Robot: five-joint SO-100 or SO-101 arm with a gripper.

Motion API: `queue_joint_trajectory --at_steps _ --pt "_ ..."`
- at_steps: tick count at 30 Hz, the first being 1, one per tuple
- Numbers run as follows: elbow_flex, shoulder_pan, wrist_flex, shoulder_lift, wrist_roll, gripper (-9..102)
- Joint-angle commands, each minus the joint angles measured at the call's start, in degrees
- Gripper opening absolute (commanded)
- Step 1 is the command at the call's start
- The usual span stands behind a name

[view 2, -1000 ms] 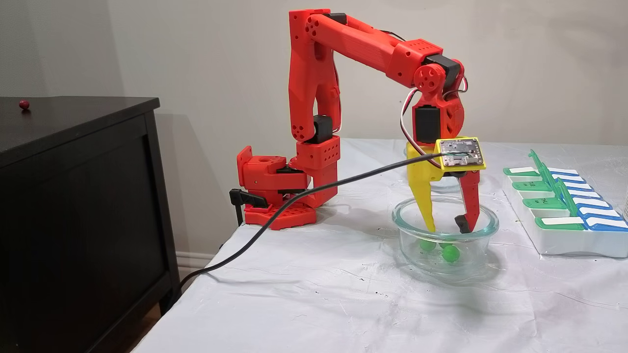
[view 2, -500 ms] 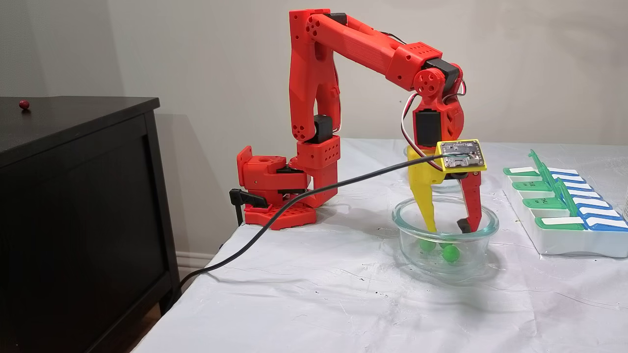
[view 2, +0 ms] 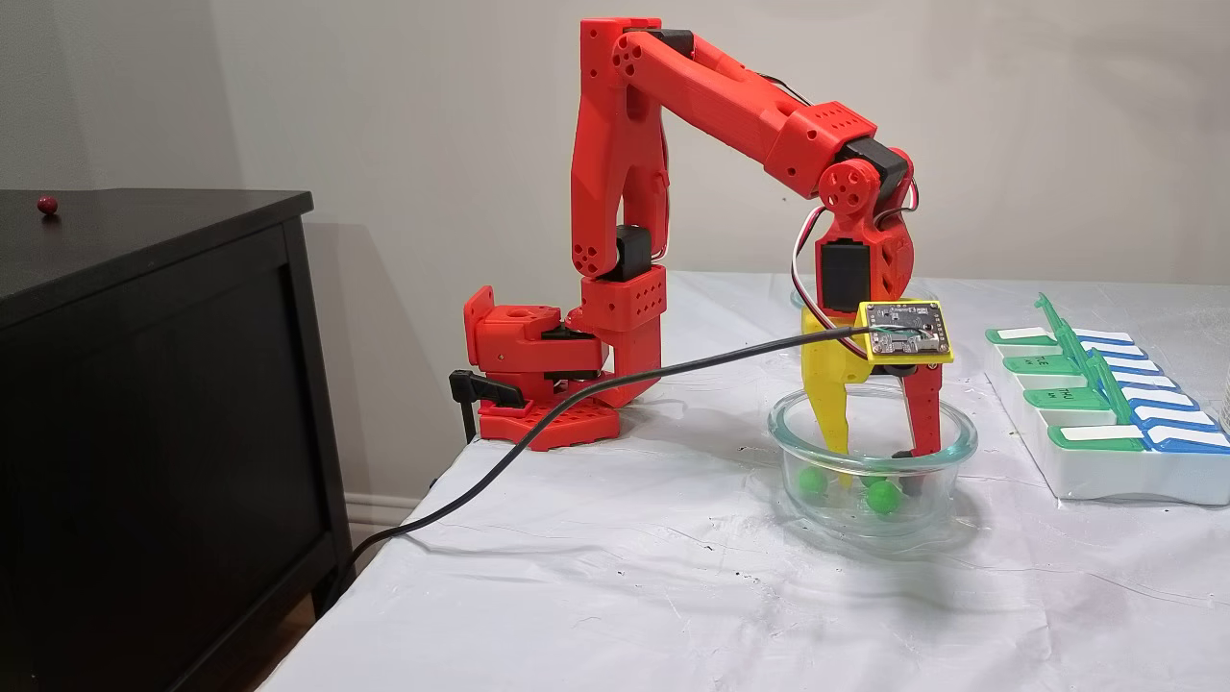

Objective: Sort medicines into box.

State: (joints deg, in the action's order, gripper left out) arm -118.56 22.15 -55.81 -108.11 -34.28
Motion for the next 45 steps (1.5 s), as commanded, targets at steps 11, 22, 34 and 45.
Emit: queue_joint_trajectory --at_steps 11,22,34,45 --pt "-0.4 -2.1 1.1 -0.4 0.3 3" --pt "2.6 -1.5 0.6 -16.1 -3.3 0" --pt "0.1 -10.4 5.5 -37.5 -1.0 0" --pt "-9.6 -31.6 23.2 -32.1 12.3 0"
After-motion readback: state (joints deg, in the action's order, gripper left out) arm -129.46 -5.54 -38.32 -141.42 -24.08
